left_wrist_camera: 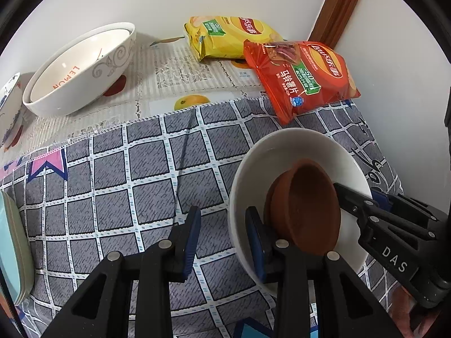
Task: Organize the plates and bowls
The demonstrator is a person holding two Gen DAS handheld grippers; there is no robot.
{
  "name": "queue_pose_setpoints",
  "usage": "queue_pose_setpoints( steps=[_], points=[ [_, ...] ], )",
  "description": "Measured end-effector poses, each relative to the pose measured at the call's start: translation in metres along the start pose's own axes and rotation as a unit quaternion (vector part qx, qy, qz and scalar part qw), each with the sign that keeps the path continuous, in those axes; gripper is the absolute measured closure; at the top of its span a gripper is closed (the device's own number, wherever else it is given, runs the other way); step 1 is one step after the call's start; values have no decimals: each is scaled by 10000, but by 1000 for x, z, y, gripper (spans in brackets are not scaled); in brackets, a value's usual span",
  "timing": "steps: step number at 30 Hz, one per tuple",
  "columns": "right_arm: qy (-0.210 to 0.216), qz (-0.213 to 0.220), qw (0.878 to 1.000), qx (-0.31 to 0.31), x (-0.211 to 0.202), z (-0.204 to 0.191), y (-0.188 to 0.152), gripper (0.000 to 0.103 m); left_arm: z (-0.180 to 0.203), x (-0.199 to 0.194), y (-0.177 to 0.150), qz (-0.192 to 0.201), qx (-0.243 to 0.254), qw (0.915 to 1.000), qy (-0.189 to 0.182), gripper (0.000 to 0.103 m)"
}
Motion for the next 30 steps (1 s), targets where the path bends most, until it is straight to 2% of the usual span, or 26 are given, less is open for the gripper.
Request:
queue_pose_setpoints(
  steps=[7, 12, 18, 26, 30],
  points=[
    [27, -4, 10000, -70, 1, -2, 0, 81, 0, 1, 0, -6, -51, 10000, -43, 74],
    [68, -23, 9999, -94, 1, -1, 1, 81, 6, 0, 0, 30, 31, 10000, -59, 83],
    [76, -20, 9999, -122, 1, -2, 1, 81, 4, 1, 1, 3, -40, 9997, -237, 88],
    [155, 19, 9999, -47, 0, -6, 0, 94, 2, 2, 1, -87, -163, 9992, -346, 88],
    [138, 4, 9999, -15, 1, -8, 0, 94, 1, 2, 1, -131, -219, 9989, -389, 88]
  ],
)
Point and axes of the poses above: each gripper's, at about its wrist camera, not at the fingertips, and x roughly the way its jaws point, z to its right, y to its top, the point moved 2 cm from there along x, roughly the way its jaws point, and after that the axes turned 1 degree about -z, right-handed, at the moved point
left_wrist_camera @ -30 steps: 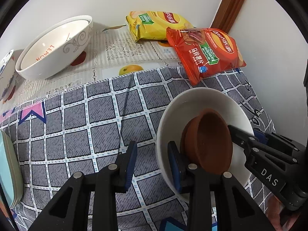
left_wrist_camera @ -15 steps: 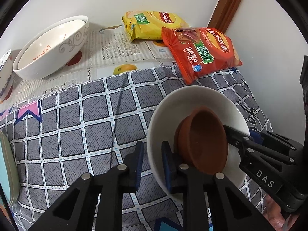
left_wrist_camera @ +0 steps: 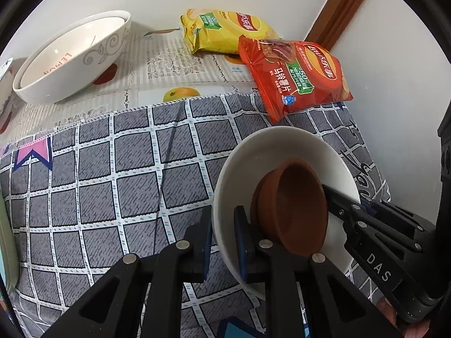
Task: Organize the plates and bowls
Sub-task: 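Carry the white bowl with both tools and lower it onto the teal plate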
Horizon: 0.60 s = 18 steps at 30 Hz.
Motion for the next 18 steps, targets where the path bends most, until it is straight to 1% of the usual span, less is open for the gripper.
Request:
queue_pose_setpoints(
  steps=[6, 12, 18],
  points=[
    [22, 29, 10000, 90, -1, 2, 0, 94, 2, -1, -2, 91, -18, 9999, 144, 90],
    [23, 77, 9997, 237, -6, 3, -3, 95, 1, -5, -5, 137, -129, 9998, 96, 90],
    [45, 99, 9994, 343, -16, 1, -10, 95, 2, -16, -11, 201, -73, 9997, 134, 91]
  ],
)
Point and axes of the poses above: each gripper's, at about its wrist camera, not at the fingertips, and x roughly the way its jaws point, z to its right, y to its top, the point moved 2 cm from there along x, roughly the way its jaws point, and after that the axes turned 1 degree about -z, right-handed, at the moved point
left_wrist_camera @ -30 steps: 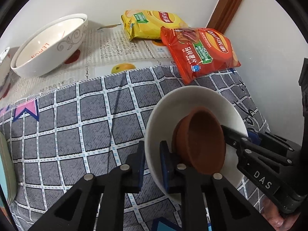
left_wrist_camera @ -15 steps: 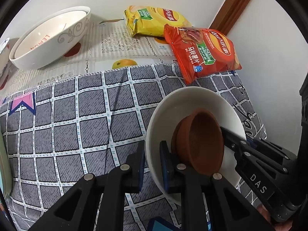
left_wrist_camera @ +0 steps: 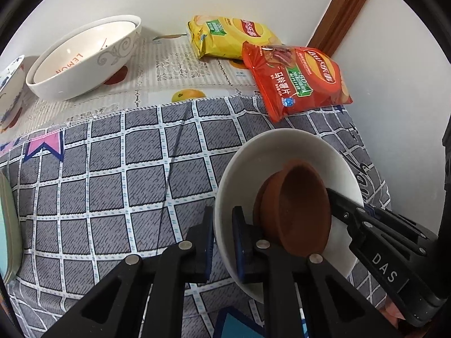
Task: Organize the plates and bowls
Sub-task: 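Carry the white bowl with both tools and lower it onto the teal plate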
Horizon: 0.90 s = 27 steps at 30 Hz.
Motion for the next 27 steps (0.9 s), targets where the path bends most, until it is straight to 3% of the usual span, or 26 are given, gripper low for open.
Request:
queue_pose_setpoints(
  steps=[27],
  points=[
    [277, 392, 9982, -352, -72, -84, -19, 95, -49, -97, -28, 506, -181, 9981, 311, 91]
  ],
)
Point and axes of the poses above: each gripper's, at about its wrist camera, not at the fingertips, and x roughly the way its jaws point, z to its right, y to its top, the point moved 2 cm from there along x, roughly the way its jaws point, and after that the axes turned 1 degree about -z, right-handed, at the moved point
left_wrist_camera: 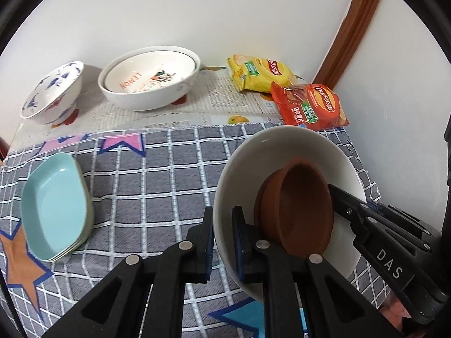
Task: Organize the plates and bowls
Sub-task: 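Carry the white bowl with both tools and lower it onto the teal plate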
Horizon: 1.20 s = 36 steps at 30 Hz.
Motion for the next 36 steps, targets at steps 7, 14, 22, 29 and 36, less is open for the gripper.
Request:
queue_pose_setpoints(
  steps=[7, 14, 22, 29, 36],
  points=[
    [56, 70, 9998, -153, -6, -23, -4, 95, -17, -12, -6, 77, -78, 9999, 84, 91],
    [110, 76, 9996, -260, -5, -43, -6, 95, -34, -19, -10, 97, -163, 9997, 123, 91],
    [195, 23, 9993, -316, 2, -60, -9, 95, -55, -23, -14, 104, -260, 9994, 186, 91],
    [266, 5, 9987, -427, 6, -81, -9, 95, -78, -28, -15, 138, -387, 9988, 248, 91],
    [343, -12, 9979, -547, 11, -107, -8, 95, -101, -34, -14, 185, -504, 9980, 333, 91]
  ],
)
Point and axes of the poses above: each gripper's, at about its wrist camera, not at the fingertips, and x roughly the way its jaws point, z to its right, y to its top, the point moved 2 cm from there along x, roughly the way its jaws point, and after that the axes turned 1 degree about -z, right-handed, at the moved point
